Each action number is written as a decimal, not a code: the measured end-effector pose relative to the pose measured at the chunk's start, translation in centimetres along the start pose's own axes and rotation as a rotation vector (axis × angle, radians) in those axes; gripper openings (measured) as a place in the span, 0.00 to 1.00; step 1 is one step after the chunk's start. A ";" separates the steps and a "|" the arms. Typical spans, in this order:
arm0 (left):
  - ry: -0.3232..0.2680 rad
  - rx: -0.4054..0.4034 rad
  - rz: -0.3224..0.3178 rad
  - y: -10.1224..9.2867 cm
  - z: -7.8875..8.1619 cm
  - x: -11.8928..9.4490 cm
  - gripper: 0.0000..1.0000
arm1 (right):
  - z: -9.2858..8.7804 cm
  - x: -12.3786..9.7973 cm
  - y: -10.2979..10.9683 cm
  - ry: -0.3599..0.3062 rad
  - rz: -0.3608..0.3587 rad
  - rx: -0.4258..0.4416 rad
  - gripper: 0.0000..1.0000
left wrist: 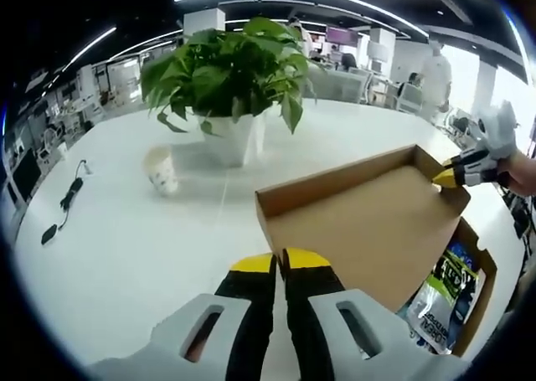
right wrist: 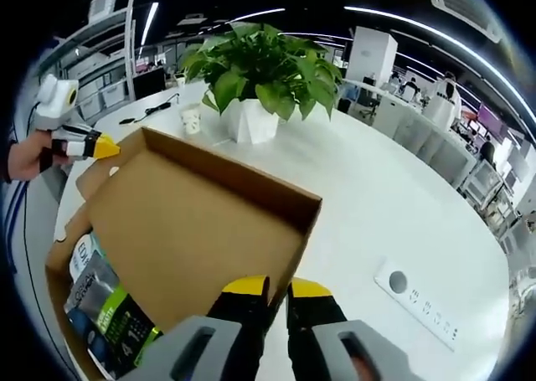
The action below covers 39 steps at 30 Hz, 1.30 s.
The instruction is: Operate the shoe box by opening the lid, removing the specified soft item, and placing it in the target area until the item is outside and the box remains undamaged.
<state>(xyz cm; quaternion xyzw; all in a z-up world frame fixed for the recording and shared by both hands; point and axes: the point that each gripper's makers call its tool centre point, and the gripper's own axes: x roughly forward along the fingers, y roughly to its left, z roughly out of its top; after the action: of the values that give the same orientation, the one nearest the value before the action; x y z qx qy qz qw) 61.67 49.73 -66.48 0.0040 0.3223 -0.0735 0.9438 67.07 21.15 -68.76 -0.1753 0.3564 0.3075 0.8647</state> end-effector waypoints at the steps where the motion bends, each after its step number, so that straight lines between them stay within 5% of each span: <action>1: 0.002 0.002 0.001 0.0 0.0 0.0 0.02 | 0.0 0.0 0.0 0.000 0.002 0.003 0.03; 39: 0.072 0.097 0.022 0.1 -1.6 1.5 0.04 | -1.3 2.1 -0.2 0.048 -0.005 0.074 0.03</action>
<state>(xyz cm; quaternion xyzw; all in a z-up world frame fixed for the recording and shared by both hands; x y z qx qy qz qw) 61.89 49.75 -68.68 0.0559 0.3521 -0.0783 0.9310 67.70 21.22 -71.19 -0.1514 0.3879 0.2879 0.8624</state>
